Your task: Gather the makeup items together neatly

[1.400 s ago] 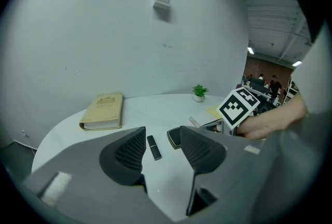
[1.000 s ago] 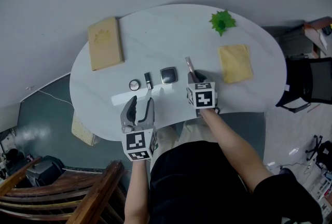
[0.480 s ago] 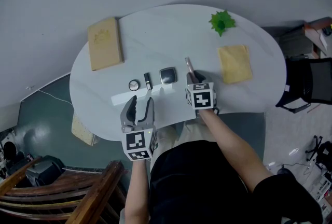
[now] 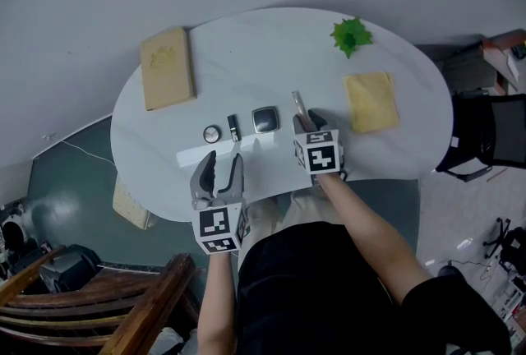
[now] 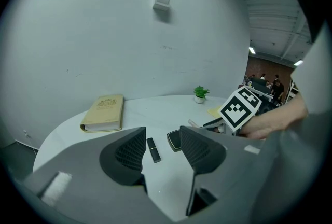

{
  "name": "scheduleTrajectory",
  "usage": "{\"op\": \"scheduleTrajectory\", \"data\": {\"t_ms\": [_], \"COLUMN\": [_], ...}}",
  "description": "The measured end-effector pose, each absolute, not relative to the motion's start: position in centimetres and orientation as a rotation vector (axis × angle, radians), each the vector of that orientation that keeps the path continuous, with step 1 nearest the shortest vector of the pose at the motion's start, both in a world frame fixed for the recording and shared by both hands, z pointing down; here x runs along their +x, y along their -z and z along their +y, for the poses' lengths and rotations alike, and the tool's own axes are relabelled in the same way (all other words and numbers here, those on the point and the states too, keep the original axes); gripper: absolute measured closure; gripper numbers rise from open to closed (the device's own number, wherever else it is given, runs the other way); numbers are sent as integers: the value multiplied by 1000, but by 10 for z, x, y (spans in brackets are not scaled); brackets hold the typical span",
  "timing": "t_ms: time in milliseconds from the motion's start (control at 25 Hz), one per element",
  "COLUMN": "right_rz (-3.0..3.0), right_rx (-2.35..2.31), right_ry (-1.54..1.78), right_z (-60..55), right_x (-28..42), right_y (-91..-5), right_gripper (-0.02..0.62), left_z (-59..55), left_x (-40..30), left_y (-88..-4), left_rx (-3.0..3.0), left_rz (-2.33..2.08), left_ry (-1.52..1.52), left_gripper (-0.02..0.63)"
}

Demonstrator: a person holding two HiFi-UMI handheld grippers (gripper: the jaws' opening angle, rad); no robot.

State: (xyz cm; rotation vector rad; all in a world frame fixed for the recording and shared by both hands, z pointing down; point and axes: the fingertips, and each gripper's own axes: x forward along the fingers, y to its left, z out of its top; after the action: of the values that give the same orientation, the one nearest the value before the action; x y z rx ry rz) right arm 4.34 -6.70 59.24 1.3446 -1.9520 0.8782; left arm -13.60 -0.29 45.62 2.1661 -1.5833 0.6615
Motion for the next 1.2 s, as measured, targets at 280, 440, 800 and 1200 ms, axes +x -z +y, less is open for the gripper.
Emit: {"op": "scheduleTrajectory", "data": {"t_ms": [280,440,800,1200], "right_rz": [-2028,-2090,-2208,-2346], "right_rx": [1331,1289,1257,1245], "right_ry": [-837,-778,-644,-521], "right_z": [-72,-70,-62,-16], "right_x": [48,48,45,7], "right_y": [-566,-546,-500,-443], "right_gripper": [448,448,449,471], "left_z": [0,3,8,29], "left_x": [-126,-117,-99,-112], "left_y": [-450,-447,-433,-409], "left_rx": [2161,2159,2228,2349], "left_rz": [-1616,-1632,-1592,-1515], "left_ry": [-639,-625,-580,-522], "left_gripper": [400,400,405,413]}}
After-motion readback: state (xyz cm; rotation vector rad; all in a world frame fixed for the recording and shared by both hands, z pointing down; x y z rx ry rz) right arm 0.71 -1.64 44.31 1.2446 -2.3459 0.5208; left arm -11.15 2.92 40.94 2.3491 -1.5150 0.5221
